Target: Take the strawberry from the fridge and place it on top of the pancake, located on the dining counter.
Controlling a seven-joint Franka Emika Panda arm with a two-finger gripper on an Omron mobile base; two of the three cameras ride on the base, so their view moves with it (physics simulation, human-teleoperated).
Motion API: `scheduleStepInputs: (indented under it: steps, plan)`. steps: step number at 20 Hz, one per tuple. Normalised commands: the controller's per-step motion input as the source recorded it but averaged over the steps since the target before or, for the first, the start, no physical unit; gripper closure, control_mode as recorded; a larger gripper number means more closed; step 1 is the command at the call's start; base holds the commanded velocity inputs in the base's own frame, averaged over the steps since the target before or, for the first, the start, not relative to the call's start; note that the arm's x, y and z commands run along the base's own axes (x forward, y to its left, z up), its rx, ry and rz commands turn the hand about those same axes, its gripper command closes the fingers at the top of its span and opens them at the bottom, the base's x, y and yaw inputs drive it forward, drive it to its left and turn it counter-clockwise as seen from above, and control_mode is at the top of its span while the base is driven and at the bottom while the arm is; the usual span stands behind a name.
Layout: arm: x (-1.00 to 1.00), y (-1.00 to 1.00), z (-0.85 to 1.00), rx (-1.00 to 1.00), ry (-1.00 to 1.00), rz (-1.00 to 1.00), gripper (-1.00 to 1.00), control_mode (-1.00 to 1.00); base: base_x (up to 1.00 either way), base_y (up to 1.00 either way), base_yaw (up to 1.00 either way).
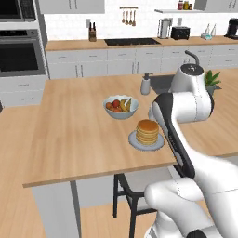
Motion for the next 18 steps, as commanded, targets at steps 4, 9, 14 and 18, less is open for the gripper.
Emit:
scheduleStepInputs:
  steps: [4,9,14,18]
  plan:
    - [0.59,-0.18,-0.36,0.0,0.0,0.01,1.0,-1.0,0.0,0.0,0.0]
    - [0.68,-0.18,-0.32,0.0,0.0,0.0,1.0,-1.0,0.0,0.0,0.0]
    - [0.64,0.0,-0.35,0.0,0.0,0.02,1.0,-1.0,0.0,0.0,0.0]
    - [0.46,0.0,-0.33,0.0,0.0,0.0,1.0,-1.0,0.0,0.0,0.0]
